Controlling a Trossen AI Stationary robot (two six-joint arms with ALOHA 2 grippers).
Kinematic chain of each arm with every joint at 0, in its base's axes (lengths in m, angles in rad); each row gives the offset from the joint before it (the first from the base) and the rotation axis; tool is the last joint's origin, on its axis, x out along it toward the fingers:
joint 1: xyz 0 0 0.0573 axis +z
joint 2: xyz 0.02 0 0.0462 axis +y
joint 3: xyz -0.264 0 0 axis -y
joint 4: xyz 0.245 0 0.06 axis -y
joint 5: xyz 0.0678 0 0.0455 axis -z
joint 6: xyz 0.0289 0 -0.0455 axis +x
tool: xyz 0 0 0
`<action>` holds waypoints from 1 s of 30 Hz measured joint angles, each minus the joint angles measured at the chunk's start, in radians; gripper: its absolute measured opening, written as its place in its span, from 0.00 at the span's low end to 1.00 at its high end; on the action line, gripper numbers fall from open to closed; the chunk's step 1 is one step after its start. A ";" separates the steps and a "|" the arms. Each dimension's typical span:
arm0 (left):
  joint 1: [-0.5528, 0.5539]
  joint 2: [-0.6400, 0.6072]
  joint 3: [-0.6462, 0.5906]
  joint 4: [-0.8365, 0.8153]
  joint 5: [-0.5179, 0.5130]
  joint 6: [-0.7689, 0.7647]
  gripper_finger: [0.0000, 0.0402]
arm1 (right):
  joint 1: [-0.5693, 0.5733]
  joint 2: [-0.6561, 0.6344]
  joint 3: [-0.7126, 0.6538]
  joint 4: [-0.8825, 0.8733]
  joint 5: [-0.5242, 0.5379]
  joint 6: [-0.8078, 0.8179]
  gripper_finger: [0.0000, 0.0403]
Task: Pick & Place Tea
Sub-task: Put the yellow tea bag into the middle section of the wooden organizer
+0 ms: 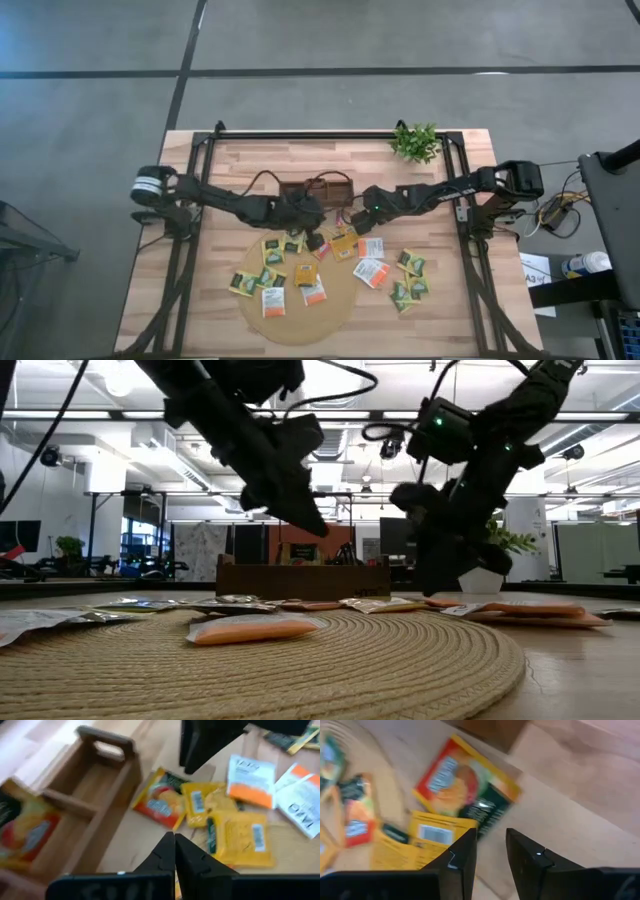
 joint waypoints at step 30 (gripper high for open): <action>0.010 0.365 0.245 -0.015 -0.035 0.001 0.00 | -0.005 -0.017 -0.110 0.177 0.064 -0.066 0.29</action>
